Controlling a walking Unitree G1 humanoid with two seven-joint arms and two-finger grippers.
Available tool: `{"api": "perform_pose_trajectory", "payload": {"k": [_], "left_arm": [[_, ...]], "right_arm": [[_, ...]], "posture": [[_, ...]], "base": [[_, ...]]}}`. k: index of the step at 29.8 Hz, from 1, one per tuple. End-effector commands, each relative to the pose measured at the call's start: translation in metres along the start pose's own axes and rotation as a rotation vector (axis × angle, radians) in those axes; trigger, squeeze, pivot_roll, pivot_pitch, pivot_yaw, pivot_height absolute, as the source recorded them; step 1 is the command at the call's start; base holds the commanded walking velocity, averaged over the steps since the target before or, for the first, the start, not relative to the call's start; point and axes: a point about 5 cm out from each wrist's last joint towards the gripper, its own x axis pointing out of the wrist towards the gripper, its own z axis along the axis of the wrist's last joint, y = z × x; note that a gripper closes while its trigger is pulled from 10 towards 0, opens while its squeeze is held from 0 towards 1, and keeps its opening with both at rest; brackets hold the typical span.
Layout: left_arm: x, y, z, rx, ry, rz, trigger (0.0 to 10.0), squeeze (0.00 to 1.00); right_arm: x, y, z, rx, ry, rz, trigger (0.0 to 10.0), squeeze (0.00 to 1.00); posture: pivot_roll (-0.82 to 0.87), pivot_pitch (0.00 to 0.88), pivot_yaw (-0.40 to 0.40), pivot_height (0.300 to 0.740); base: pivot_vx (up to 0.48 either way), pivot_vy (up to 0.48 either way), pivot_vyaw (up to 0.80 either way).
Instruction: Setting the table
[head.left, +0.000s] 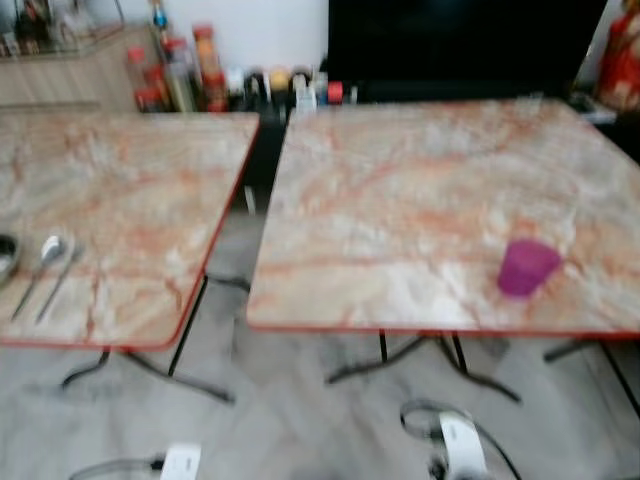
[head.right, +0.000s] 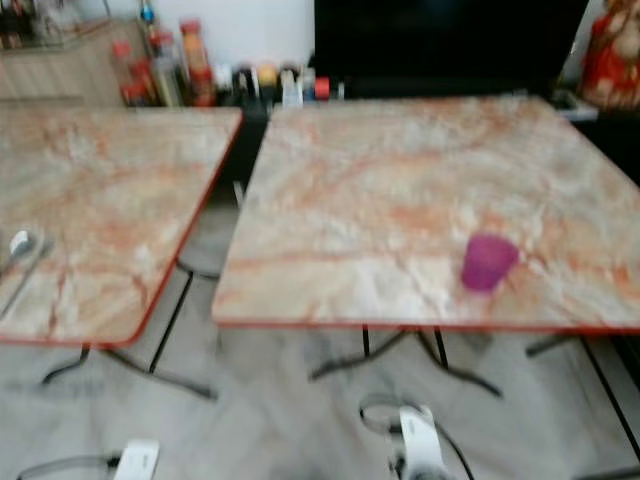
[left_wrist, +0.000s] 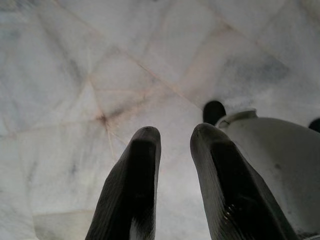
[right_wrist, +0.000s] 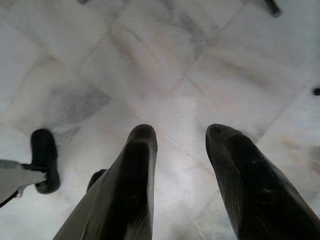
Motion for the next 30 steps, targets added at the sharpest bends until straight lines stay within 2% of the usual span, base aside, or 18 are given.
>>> {"api": "perform_pose_trajectory", "payload": {"k": [1, 4, 8, 19, 30], "left_arm": [[-0.0011, 0.0062, -0.0075, 0.032, 0.044, 0.012, 10.0, 0.00], [-0.0010, 0.0072, -0.0067, 0.042, 0.042, 0.010, 10.0, 0.00], [-0.0007, 0.0079, -0.0049, 0.037, 0.036, 0.014, 10.0, 0.00], [0.0003, 0.0026, -0.0007, 0.032, 0.023, 0.004, 10.0, 0.00], [0.0000, 0.0067, -0.0014, 0.023, 0.024, 0.006, 10.0, 0.00]], "right_arm": [[0.0004, 0.0057, 0.0063, -0.004, -0.013, 0.022, 10.0, 0.00], [0.0004, 0.0050, 0.0062, -0.068, 0.009, 0.028, 10.0, 0.00], [0.0004, 0.0049, 0.0057, -0.025, -0.006, 0.010, 10.0, 0.00], [0.0004, 0.0045, 0.0074, -0.021, -0.016, 0.006, 10.0, 0.00], [0.0005, 0.0037, 0.0095, -0.018, -0.021, -0.004, 10.0, 0.00]], "posture": [[0.01, 0.000, 0.015, 0.740], [0.01, 0.000, 0.017, 0.740], [0.01, 0.000, 0.017, 0.740], [0.01, 0.000, 0.014, 0.740], [0.01, 0.000, 0.010, 0.740]], "base": [[0.000, 0.000, 0.00], [0.000, -0.339, 0.27], [0.000, -0.393, 0.20], [0.000, -0.393, 0.00], [0.000, -0.397, 0.00]]}}
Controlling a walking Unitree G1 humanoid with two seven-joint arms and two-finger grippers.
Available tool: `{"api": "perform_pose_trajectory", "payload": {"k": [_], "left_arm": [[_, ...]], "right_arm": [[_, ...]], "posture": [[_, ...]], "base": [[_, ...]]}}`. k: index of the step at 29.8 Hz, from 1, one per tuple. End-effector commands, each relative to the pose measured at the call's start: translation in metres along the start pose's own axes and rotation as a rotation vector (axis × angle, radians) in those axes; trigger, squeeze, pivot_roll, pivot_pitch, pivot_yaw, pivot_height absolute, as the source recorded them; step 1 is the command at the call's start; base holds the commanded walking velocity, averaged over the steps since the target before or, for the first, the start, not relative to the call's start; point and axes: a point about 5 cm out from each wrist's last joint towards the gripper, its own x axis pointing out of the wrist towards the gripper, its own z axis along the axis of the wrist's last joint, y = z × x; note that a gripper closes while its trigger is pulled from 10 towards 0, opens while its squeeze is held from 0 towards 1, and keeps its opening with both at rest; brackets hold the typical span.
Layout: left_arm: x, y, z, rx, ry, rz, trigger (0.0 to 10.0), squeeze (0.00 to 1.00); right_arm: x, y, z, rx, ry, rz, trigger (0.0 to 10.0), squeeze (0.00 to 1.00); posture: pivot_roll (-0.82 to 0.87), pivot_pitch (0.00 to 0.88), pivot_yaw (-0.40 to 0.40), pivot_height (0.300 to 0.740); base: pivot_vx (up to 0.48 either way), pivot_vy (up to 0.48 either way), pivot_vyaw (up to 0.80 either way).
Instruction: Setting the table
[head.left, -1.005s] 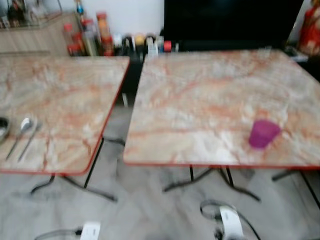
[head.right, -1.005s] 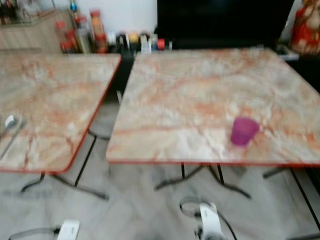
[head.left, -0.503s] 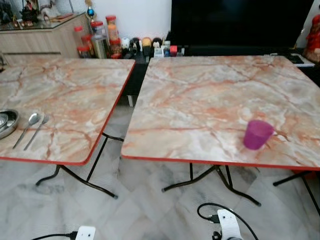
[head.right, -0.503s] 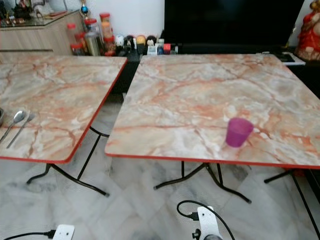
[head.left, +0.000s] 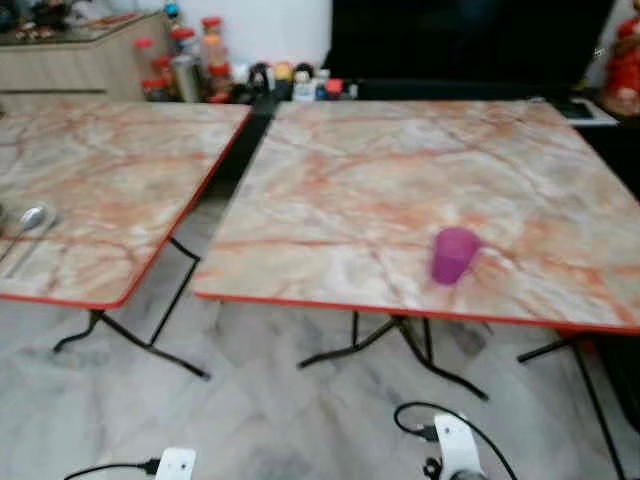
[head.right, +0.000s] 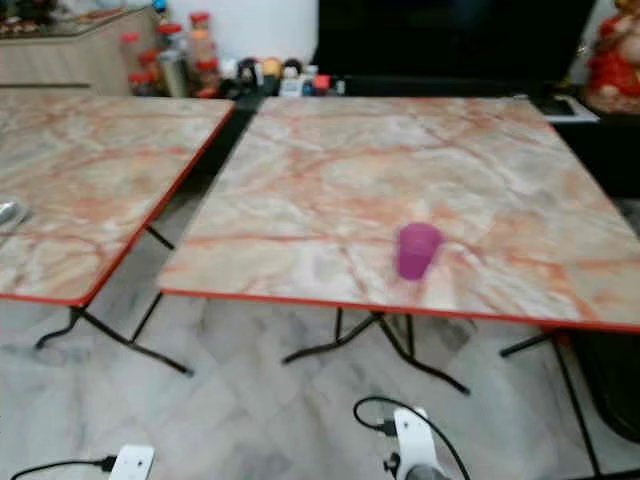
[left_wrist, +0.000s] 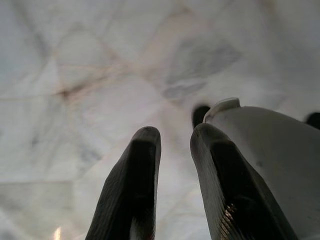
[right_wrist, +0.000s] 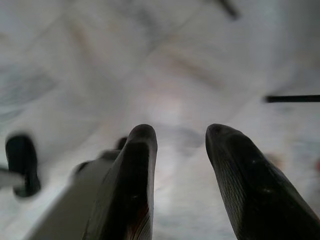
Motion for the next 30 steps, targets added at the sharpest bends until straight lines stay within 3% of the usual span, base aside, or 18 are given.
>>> {"api": "perform_pose_trajectory", "payload": {"k": [1, 23, 30], "left_arm": [[-0.0008, 0.0098, -0.0028, 0.010, 0.013, 0.018, 10.0, 0.00], [-0.0009, 0.0034, -0.0044, -0.006, 0.012, 0.017, 10.0, 0.00], [-0.0010, 0.0040, -0.0056, -0.006, 0.021, 0.030, 10.0, 0.00]], "right_arm": [[0.0003, 0.0103, 0.0098, 0.011, -0.032, 0.023, 10.0, 0.00], [0.0003, 0.0076, 0.0112, 0.010, -0.040, 0.012, 10.0, 0.00], [0.0003, 0.0078, 0.0113, 0.008, -0.041, 0.014, 10.0, 0.00]], "posture": [[0.01, 0.000, 0.010, 0.740], [0.02, 0.000, -0.003, 0.740], [0.02, 0.000, -0.004, 0.740]], "base": [[0.000, -0.401, 0.00], [0.000, -0.385, 0.00], [0.000, 0.000, 0.00]]}}
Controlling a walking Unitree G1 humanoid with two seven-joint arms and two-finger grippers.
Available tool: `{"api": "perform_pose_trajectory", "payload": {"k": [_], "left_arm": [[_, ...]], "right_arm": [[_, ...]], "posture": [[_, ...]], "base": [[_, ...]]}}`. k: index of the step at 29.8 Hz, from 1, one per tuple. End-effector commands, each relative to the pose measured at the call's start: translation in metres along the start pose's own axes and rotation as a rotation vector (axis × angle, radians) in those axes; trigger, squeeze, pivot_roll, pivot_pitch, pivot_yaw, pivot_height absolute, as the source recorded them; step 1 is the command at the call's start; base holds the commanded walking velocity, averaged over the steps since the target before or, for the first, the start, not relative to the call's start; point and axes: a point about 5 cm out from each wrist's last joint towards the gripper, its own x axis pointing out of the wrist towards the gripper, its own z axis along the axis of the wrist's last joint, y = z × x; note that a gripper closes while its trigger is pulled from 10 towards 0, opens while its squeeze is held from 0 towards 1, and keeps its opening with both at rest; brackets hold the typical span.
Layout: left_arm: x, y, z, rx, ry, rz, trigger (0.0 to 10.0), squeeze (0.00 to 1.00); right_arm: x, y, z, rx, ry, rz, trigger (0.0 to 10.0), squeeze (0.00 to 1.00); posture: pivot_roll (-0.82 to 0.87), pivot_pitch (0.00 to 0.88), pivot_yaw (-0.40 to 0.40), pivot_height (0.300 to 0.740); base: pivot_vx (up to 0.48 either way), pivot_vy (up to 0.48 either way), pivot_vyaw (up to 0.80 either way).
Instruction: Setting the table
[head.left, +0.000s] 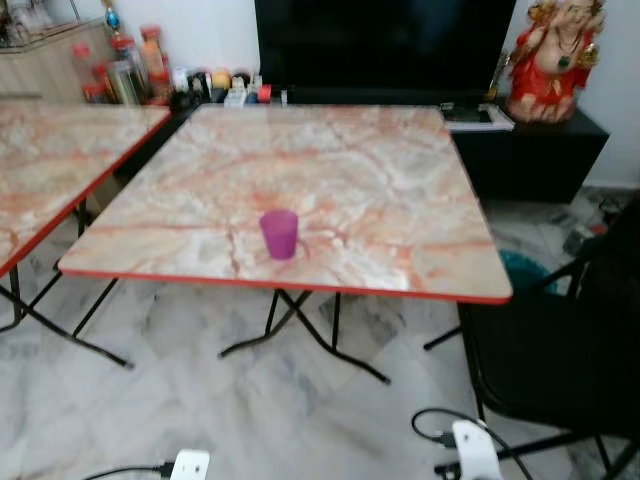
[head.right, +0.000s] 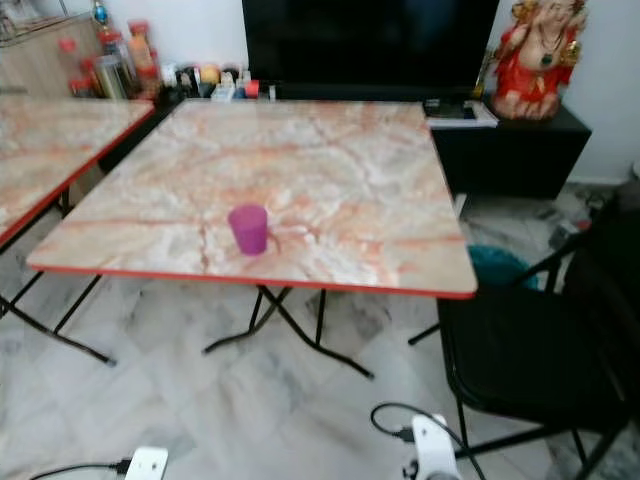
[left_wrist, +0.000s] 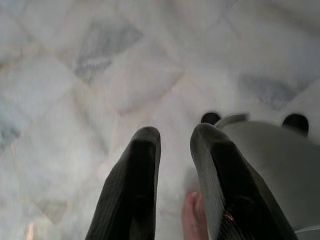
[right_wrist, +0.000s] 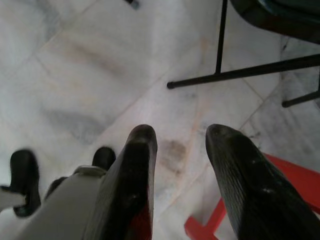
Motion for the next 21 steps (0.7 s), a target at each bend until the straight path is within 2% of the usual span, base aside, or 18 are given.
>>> {"api": "perform_pose_trajectory", "payload": {"k": [1, 10, 20, 21], "left_arm": [[-0.0001, 0.0020, -0.0013, 0.002, 0.011, 0.011, 10.0, 0.00], [0.0000, 0.0028, 0.0005, -0.030, -0.005, 0.015, 10.0, 0.00], [0.0001, 0.0034, 0.0008, -0.025, -0.002, 0.018, 10.0, 0.00], [0.0001, 0.0035, 0.0006, -0.025, -0.001, 0.018, 10.0, 0.00]], "right_arm": [[0.0002, 0.0051, 0.0037, 0.007, -0.011, 0.013, 10.0, 0.00], [0.0001, 0.0054, 0.0045, 0.019, -0.023, 0.016, 10.0, 0.00], [0.0002, 0.0047, 0.0042, 0.015, -0.012, 0.005, 10.0, 0.00], [0.0002, 0.0048, 0.0044, 0.014, -0.012, 0.008, 10.0, 0.00]], "posture": [[0.02, 0.000, -0.004, 0.740], [0.02, 0.000, -0.003, 0.740], [0.02, 0.000, -0.002, 0.740], [0.02, 0.000, -0.001, 0.740]], "base": [[0.000, 0.000, 0.00], [0.000, 0.000, 0.00], [0.315, 0.000, 0.00], [0.337, 0.000, -0.80]]}}
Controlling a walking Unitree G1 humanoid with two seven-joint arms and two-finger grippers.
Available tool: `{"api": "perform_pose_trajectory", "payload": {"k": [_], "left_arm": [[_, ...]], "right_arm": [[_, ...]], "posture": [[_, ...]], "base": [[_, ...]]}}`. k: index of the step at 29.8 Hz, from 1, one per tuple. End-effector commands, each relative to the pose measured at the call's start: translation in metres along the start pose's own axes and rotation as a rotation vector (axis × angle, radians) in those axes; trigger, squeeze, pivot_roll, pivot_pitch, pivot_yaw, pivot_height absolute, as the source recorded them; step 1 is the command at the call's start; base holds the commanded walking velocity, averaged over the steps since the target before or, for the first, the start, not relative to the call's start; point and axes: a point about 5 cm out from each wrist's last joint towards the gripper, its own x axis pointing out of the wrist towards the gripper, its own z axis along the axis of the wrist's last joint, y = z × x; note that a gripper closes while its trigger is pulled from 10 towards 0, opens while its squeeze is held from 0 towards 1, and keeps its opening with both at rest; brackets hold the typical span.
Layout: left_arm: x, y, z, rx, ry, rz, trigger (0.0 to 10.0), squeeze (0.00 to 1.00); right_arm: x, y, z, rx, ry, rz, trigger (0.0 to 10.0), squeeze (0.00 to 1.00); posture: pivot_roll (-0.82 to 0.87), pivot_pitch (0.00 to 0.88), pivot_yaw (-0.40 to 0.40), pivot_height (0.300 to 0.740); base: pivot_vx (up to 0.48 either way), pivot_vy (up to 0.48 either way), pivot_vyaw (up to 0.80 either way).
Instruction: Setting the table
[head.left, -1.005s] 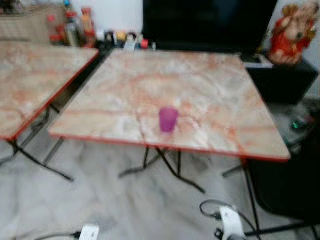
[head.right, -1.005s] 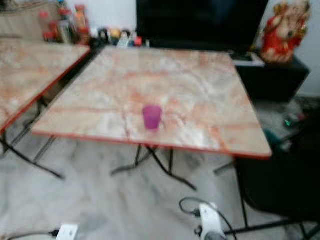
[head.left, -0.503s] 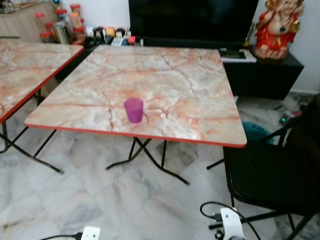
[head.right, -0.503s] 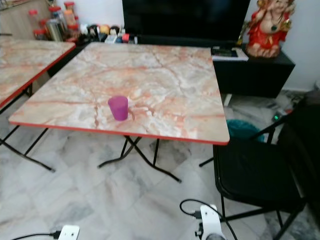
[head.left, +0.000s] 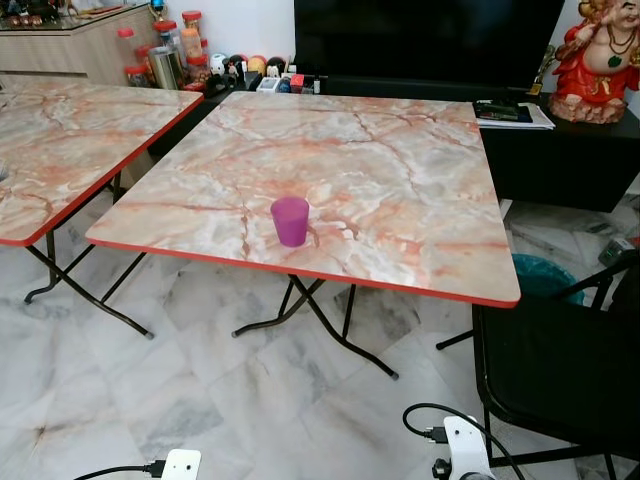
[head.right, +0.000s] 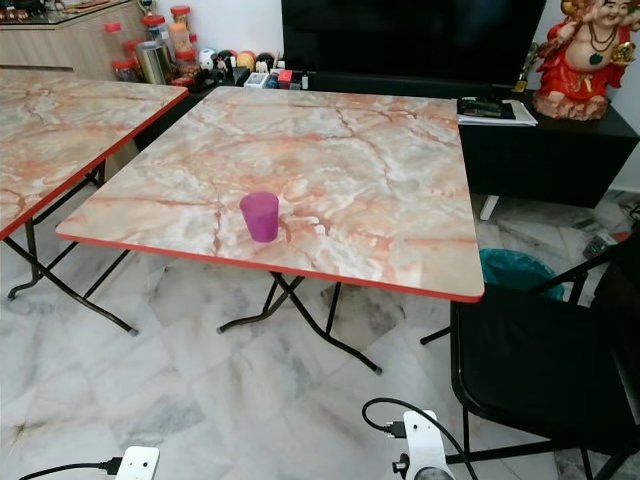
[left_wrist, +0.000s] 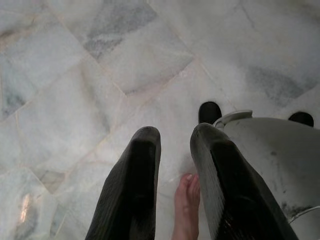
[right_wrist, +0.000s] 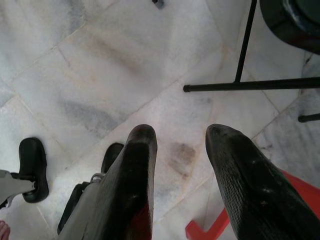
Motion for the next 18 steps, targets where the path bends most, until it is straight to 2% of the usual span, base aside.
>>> {"api": "perform_pose_trajectory", "payload": {"k": [1, 16, 18], "left_arm": [[-0.0001, 0.0029, -0.0008, -0.005, 0.006, 0.012, 10.0, 0.00], [-0.0005, 0.0045, -0.0031, 0.001, 0.014, 0.014, 10.0, 0.00], [-0.0005, 0.0044, -0.0034, 0.005, 0.016, 0.014, 10.0, 0.00]], "right_arm": [[0.0002, 0.0003, 0.0060, 0.005, -0.016, 0.000, 10.0, 0.00], [0.0003, 0.0007, 0.0062, -0.009, -0.015, 0.006, 10.0, 0.00], [0.0003, 0.0007, 0.0061, -0.009, -0.015, 0.006, 10.0, 0.00]], "posture": [[0.02, 0.000, -0.001, 0.740], [0.03, 0.000, -0.001, 0.740], [0.03, 0.000, 0.001, 0.740]], "base": [[0.337, 0.000, 0.00], [0.333, 0.000, 0.00], [0.000, 0.000, 0.00]]}}
